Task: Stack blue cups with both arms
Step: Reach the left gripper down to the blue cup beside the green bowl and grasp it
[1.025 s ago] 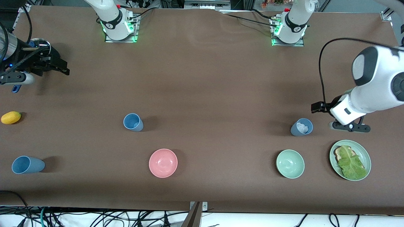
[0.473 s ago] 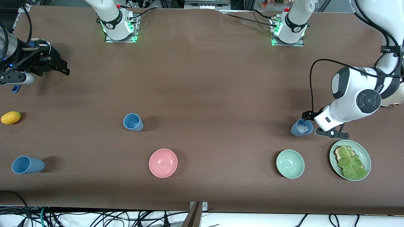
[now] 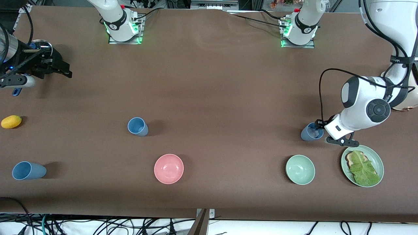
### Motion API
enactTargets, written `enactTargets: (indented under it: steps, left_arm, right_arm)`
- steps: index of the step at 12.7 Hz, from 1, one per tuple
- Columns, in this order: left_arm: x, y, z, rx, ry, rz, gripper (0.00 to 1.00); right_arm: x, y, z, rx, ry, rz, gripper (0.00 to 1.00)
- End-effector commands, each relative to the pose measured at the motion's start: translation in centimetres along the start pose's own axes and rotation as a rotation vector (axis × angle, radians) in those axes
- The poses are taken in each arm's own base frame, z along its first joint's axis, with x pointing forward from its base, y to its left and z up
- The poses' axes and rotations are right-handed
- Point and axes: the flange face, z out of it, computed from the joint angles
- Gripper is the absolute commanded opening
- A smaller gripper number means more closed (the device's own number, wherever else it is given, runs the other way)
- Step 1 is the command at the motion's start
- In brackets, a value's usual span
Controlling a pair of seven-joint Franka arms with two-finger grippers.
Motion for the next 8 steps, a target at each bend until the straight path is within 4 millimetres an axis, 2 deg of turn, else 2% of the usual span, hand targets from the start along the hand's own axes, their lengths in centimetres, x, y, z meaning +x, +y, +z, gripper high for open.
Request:
enactTargets:
  steps: [1, 2, 6, 8]
  left_arm:
    - [0.3, -0.8, 0.7, 0.008, 0.011, 0.018, 0.21]
    - [0.3, -0.7, 0.7, 0.003, 0.008, 0.014, 0.01]
    - [0.4, 0.0, 0.0, -0.011, 0.01, 0.005, 0.0]
    - [0.7, 2.0, -1.9, -0.058, -0.012, 0.005, 0.0]
  right_arm:
    - [-0.1, 0.0, -0.5, 0.014, -0.004, -0.014, 1.0]
    - [-0.1, 0.0, -0.5, 0.014, -0.004, -0.014, 1.0]
    - [-0.1, 0.0, -0.5, 0.014, -0.004, -0.014, 1.0]
    - [-0.1, 0.0, -0.5, 0.014, -0.004, -0.014, 1.0]
